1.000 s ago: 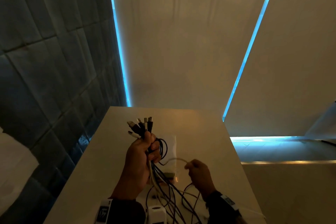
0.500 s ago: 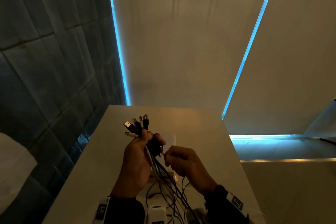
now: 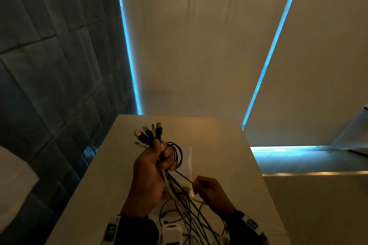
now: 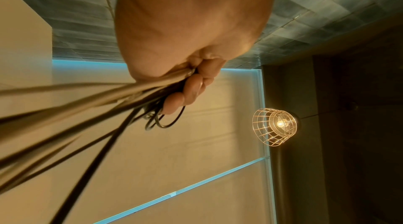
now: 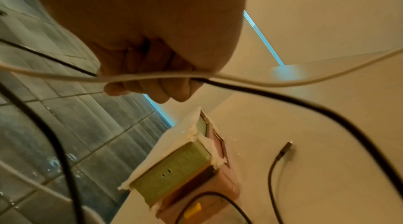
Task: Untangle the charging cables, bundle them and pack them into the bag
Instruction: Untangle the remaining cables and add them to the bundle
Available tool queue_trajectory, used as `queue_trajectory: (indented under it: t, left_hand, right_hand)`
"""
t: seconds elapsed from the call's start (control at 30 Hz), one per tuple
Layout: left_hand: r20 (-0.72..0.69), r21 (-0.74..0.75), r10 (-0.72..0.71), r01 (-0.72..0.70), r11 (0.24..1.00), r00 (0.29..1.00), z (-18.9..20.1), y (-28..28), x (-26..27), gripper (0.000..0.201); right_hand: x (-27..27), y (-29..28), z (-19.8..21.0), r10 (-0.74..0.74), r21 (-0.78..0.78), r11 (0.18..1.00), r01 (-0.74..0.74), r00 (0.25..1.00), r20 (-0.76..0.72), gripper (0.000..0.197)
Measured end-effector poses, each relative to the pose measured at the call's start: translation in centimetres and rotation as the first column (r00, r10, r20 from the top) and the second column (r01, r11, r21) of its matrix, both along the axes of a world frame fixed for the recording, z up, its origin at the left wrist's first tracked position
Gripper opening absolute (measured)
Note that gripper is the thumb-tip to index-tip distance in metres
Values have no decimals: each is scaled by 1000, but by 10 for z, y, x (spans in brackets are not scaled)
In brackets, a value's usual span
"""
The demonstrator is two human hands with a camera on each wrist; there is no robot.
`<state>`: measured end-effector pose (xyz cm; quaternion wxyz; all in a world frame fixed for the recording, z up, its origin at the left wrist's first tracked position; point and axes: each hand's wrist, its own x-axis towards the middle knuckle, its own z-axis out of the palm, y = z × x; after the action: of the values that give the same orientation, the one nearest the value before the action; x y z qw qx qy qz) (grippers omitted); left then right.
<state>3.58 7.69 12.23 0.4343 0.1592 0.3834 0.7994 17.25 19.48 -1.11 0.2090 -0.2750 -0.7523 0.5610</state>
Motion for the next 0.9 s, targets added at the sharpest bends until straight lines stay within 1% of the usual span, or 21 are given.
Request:
queue_trajectory:
  t: [0.2,0.37,0.47,0.57,0.7,0.77,0.83,0.9]
  left_hand:
    - [-17,-21,13,-13,1000,1000,-1,2,0,24]
    - [-51,-29,2,-4,1000,999,2,0,-1,24]
    - [-49,-24,-14,13,1000,999,4,0,-1,23]
    - [-43,-23,-13,12,1000,999,4,0,-1,24]
    - [-21,-33,-31,30,999,999,4,0,-3,25]
    - [-18,-43,-38,37,998,999,4,0,-4,26]
    - [-19,-62,-39,38,997,999,4,0,-5,26]
    - [-38,-94,-34,30,995,999,3,0,-6,29]
  right_hand:
    - [0,8,-31,-18,-9,1000,18,1000,25,31]
    - [3,12,-53,-54,-32,998,58,991,123,36]
    - [7,11,-65,-62,-22,997,67,982,177,40]
    - [10,11,-69,-76,-47,995,87,977,202,41]
    - [13,13,-65,-105,-92,987,129,968,230,38]
    - [11,12,-55,-150,-156,970,188,962,226,34]
    - [6,11,-35,-232,-274,923,270,959,163,27]
    - [0,7,-2,-294,-356,891,283,956,25,22]
